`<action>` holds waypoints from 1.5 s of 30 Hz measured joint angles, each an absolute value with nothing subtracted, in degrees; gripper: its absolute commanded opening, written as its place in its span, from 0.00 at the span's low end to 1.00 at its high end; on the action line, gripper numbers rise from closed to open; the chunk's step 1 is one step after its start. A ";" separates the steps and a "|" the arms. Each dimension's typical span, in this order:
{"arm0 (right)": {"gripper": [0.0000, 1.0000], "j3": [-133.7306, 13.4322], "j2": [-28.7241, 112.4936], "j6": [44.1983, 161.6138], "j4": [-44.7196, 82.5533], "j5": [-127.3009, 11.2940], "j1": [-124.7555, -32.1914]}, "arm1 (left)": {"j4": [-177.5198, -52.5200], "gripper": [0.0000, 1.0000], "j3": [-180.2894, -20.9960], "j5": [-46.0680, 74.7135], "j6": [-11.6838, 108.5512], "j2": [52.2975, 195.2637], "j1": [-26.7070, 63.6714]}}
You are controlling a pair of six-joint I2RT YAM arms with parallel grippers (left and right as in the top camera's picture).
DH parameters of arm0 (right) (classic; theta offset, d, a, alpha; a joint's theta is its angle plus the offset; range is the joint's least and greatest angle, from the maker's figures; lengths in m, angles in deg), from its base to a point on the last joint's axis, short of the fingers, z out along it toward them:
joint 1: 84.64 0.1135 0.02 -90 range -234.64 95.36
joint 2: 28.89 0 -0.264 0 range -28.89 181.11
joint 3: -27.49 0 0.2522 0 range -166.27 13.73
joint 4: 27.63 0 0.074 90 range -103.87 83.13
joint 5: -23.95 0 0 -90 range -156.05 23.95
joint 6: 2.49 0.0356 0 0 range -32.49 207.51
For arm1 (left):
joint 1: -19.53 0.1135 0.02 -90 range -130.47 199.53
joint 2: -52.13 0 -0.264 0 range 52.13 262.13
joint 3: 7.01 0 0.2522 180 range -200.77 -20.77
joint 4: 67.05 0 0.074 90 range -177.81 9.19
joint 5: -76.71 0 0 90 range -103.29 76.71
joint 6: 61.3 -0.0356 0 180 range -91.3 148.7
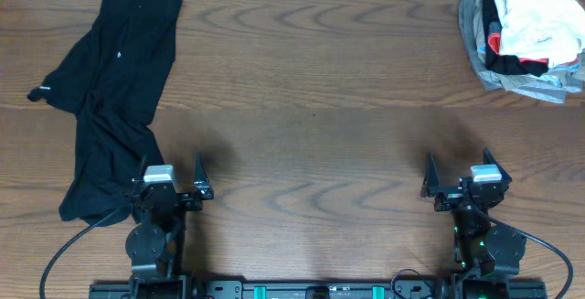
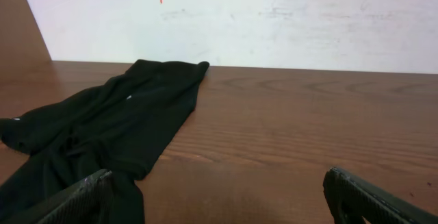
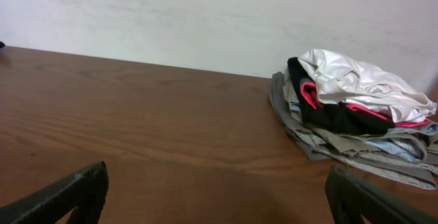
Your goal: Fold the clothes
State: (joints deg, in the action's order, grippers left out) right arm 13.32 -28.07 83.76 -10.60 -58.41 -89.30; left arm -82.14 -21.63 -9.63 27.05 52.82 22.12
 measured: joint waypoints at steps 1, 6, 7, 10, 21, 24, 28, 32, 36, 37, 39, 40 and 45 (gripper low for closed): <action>0.99 13.32 -28.07 83.76 -10.60 -58.41 -89.30 | -82.14 0.98 -21.63 -9.63 27.05 52.82 22.12; 0.99 13.32 -28.07 83.74 -10.60 -58.41 -89.30 | -82.14 0.98 -21.63 -9.63 27.05 52.82 22.12; 0.99 13.32 -28.07 83.76 -10.60 -58.41 -89.30 | -82.14 0.98 -21.63 -9.63 27.05 52.82 22.12; 0.99 13.32 -28.07 83.76 -10.60 -58.41 -89.30 | -82.14 0.98 -21.63 -9.63 27.05 52.82 22.12; 0.99 13.32 -28.07 83.76 -10.67 -58.41 -89.30 | -82.14 0.98 -21.63 -9.63 27.02 52.82 22.12; 0.99 13.32 -28.07 83.76 -10.62 -58.39 -89.30 | -82.14 0.98 -21.63 -9.63 27.02 52.82 22.12; 0.99 13.32 -28.07 83.76 -10.62 -58.39 -89.30 | -82.14 0.98 -21.63 -9.63 27.05 52.82 22.12; 0.99 13.32 -28.07 83.76 -10.62 -58.41 -89.30 | -82.14 0.98 -21.63 -9.63 27.05 52.82 22.12; 0.99 13.32 -28.07 83.76 -10.67 -58.30 -89.30 | -82.14 0.98 -21.63 -9.63 27.05 52.82 22.12; 0.99 13.32 -28.07 83.76 -10.73 -58.12 -89.30 | -82.11 0.98 -21.63 -9.63 27.11 52.82 22.12; 0.99 13.32 -28.07 83.76 -11.23 -57.75 -89.30 | -82.05 0.98 -21.63 -9.63 27.46 52.82 22.12; 0.99 13.32 -28.07 83.76 -12.04 -57.42 -89.30 | -81.98 0.98 -21.63 -9.63 27.68 52.82 22.12; 0.99 13.32 -28.05 83.76 -16.33 -56.35 -89.30 | -81.68 0.98 -21.65 -9.63 28.90 52.82 22.12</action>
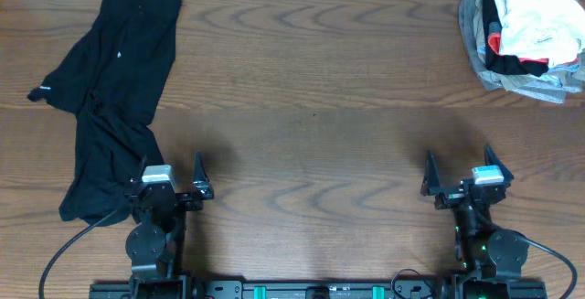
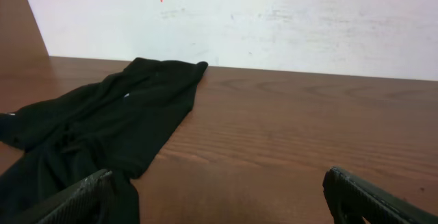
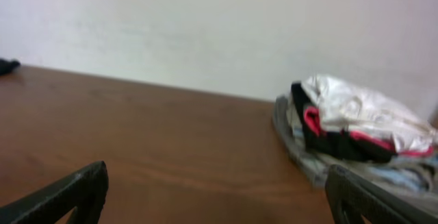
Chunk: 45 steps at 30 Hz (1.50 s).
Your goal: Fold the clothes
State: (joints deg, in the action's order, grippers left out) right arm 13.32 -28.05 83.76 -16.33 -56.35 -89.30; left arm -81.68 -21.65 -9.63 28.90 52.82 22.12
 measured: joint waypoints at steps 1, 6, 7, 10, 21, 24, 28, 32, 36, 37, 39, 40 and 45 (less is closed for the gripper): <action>0.99 13.32 -28.07 83.76 -17.31 -56.22 -89.30 | -81.66 0.98 -21.67 -9.65 28.95 52.82 22.12; 0.99 13.32 -28.07 84.13 -21.31 -55.59 -89.30 | -82.77 0.98 -23.05 -9.63 30.41 52.82 22.12; 0.99 13.32 -28.07 84.39 -21.92 -55.57 -89.30 | -83.19 0.98 -23.71 -9.63 30.63 52.82 22.12; 0.99 13.32 -28.07 85.22 -23.85 -55.44 -89.30 | -84.26 0.98 -26.83 -9.63 31.33 53.32 22.12; 0.99 9.15 -25.23 85.81 -23.50 -53.77 -89.30 | -90.38 0.98 -40.14 -9.02 31.92 67.77 22.12; 0.99 4.89 -19.63 85.84 -22.03 -52.99 -89.30 | -94.64 0.98 -46.22 -8.76 32.12 74.64 22.12; 0.99 -1.89 -9.45 85.86 -21.46 -51.35 -89.30 | -103.16 0.98 -56.16 -8.61 32.58 84.43 22.12; 0.99 -11.64 4.72 86.78 -19.74 -48.33 -89.30 | -113.06 0.98 -66.70 -8.54 32.97 94.87 22.12; 0.99 -21.80 18.07 87.19 -15.58 -44.57 -89.30 | -121.57 0.98 -76.58 -8.34 32.90 104.84 22.12; 0.99 -24.73 21.72 87.28 -13.68 -43.55 -89.30 | -123.95 0.98 -79.75 -8.04 32.71 108.12 22.12; 0.99 -31.16 29.17 87.43 -8.44 -41.49 -89.30 | -127.95 0.98 -85.47 -7.18 31.77 113.91 22.12; 0.99 -34.50 32.91 87.58 -5.79 -40.70 -89.30 | -129.54 0.98 -87.94 -6.55 31.40 116.38 22.12; 0.99 -50.19 48.85 87.78 8.74 -38.67 -89.28 | -138.33 0.98 -101.50 -2.40 26.98 130.13 22.12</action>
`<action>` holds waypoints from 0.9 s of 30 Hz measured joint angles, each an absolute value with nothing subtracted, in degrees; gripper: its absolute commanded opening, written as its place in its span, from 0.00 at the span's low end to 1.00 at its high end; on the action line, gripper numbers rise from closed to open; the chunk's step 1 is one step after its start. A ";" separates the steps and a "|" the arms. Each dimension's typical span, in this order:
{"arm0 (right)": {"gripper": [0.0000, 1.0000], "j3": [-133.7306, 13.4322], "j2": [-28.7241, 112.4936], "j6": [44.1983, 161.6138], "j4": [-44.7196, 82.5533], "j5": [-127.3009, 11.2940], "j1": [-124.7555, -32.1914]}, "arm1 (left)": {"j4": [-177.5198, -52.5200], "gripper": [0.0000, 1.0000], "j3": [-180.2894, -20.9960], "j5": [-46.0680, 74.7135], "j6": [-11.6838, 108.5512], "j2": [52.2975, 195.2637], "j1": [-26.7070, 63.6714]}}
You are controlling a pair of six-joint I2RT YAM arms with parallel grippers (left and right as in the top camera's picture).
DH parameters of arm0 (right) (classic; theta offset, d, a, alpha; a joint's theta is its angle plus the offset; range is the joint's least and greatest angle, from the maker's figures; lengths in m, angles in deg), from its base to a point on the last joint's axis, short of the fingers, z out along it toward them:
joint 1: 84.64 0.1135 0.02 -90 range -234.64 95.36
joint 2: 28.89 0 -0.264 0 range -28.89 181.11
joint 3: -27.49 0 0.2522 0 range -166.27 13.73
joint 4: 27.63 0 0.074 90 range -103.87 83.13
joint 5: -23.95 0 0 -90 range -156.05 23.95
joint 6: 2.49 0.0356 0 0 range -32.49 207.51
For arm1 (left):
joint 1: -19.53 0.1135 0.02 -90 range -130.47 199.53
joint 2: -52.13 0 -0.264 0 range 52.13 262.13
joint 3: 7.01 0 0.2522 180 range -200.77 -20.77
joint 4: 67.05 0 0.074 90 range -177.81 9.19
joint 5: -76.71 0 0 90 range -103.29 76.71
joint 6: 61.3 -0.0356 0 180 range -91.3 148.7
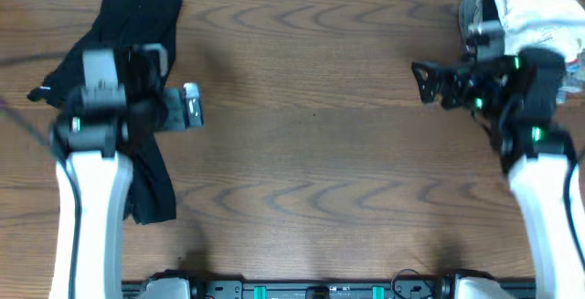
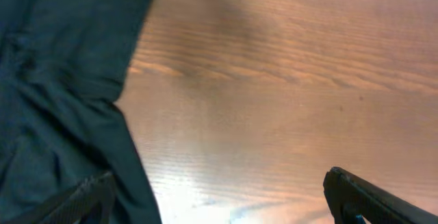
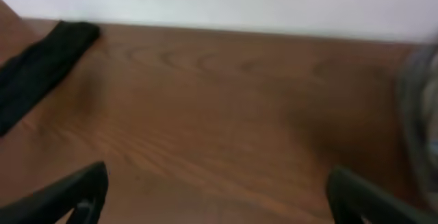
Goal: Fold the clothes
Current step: 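Reach the left gripper to the black polo shirt and grasp it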
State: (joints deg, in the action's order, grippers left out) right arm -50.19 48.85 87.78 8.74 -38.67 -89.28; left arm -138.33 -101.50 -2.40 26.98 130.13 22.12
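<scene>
A black garment (image 1: pixel 137 16) lies crumpled along the table's left side; it fills the left of the left wrist view (image 2: pixel 55 80) and shows far off in the right wrist view (image 3: pixel 41 59). My left gripper (image 1: pixel 169 84) hangs over the garment's right edge, open and holding nothing (image 2: pixel 219 203). A pile of mixed clothes (image 1: pixel 530 16) sits at the back right corner. My right gripper (image 1: pixel 434 84) is just left of that pile, facing left across the table, open and holding nothing (image 3: pixel 219 196).
Bare brown wooden table (image 1: pixel 311 153) lies between the garment and the pile. A white wall runs along the far edge (image 3: pixel 239 1). My left arm covers the garment's lower part in the overhead view. The pile shows only as a blur at the right edge (image 3: pixel 421 114).
Both arms have left the front edge. My left gripper is now over the black garment's middle, looking down. My right gripper is now beside the pile, facing left. Both remain open.
At both earlier moments the two arms rested at the table's front edge with open grippers, the black garment at the left and the pile at the back right. Now both grippers are out over the table, one at the garment, one by the pile.
</scene>
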 measured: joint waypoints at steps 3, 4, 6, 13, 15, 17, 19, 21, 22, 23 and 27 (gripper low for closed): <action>0.99 -58.70 56.63 87.34 16.04 -38.26 -89.17 | -140.21 0.98 -107.83 -0.74 24.60 137.47 22.12; 0.99 -60.44 58.38 87.21 16.85 -38.19 -89.13 | -140.17 0.98 -108.99 -0.39 24.14 139.24 22.12; 0.99 -62.85 61.20 87.06 17.35 -38.08 -88.89 | -138.55 0.98 -110.35 0.07 23.46 142.33 22.12; 0.99 -63.61 64.21 87.78 16.70 -37.08 -88.69 | -127.71 0.98 -110.68 0.92 22.83 151.81 24.79; 0.98 -63.68 64.21 88.04 17.20 -36.97 -88.69 | -124.49 0.88 -110.70 0.92 22.85 154.76 26.47; 0.95 -63.79 64.21 88.26 17.79 -36.90 -88.69 | -121.61 0.83 -110.70 0.92 23.09 157.12 28.00; 0.94 -63.79 64.21 88.46 18.36 -36.88 -88.69 | -118.33 0.81 -110.70 0.25 22.87 159.53 29.68; 0.93 -63.79 64.21 88.52 18.75 -36.90 -88.69 | -115.53 0.81 -110.70 -0.89 22.70 161.74 31.13; 0.93 -63.79 64.21 88.52 18.95 -36.90 -88.69 | -114.24 0.81 -110.70 -1.57 22.63 162.76 31.69; 0.93 -63.79 64.21 88.52 19.12 -36.92 -88.69 | -113.13 0.81 -110.70 -2.18 22.41 163.72 32.15; 0.92 -63.68 64.23 88.52 19.26 -37.14 -88.69 | -108.82 0.81 -110.70 -3.82 20.36 167.79 32.55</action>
State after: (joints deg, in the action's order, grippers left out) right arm -63.68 64.23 88.52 19.26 -37.14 -88.69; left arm -108.82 -110.70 -3.82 20.36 167.79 32.55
